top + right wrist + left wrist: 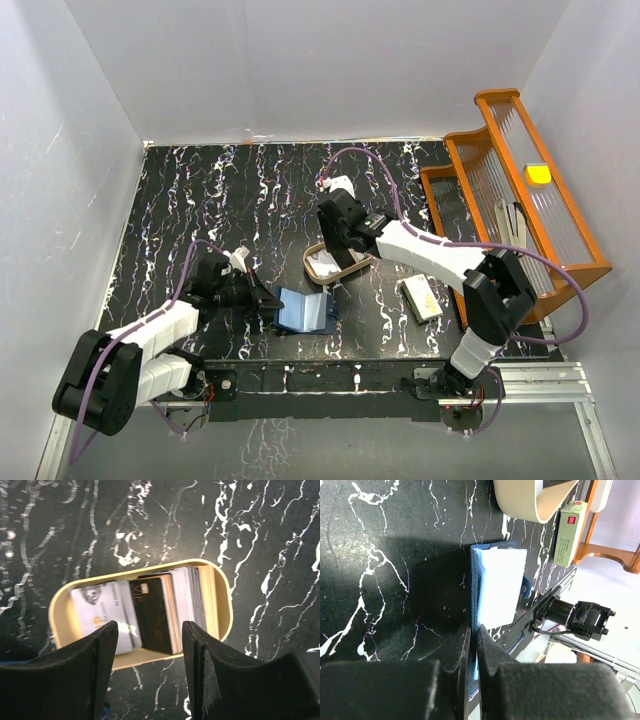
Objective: Put the credit cards into the card holder
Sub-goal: Pick up the credit card from the storage box.
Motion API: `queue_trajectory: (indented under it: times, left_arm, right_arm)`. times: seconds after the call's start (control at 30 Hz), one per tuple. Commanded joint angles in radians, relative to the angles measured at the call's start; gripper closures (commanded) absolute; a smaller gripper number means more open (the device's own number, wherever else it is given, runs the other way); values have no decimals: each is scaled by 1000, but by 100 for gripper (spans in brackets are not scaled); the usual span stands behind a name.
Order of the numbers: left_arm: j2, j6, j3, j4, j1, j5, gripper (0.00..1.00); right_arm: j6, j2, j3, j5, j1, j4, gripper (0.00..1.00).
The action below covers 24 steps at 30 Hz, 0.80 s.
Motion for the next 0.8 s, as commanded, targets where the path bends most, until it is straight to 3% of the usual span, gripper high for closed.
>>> queue_trajectory:
  times: [0.0, 0.3, 0.77]
  left_arm:
    - [-43, -13, -13, 6, -2, 38, 100]
    - [-59, -11, -18, -4, -2, 35, 100]
    - [-38, 13, -14, -9, -2, 23, 100]
  right_arm:
    - [-78, 62, 67, 28, -30, -24, 45]
    - [-102, 173, 114, 53, -41, -42, 21]
    - [-105, 224, 108, 194, -54, -62, 29]
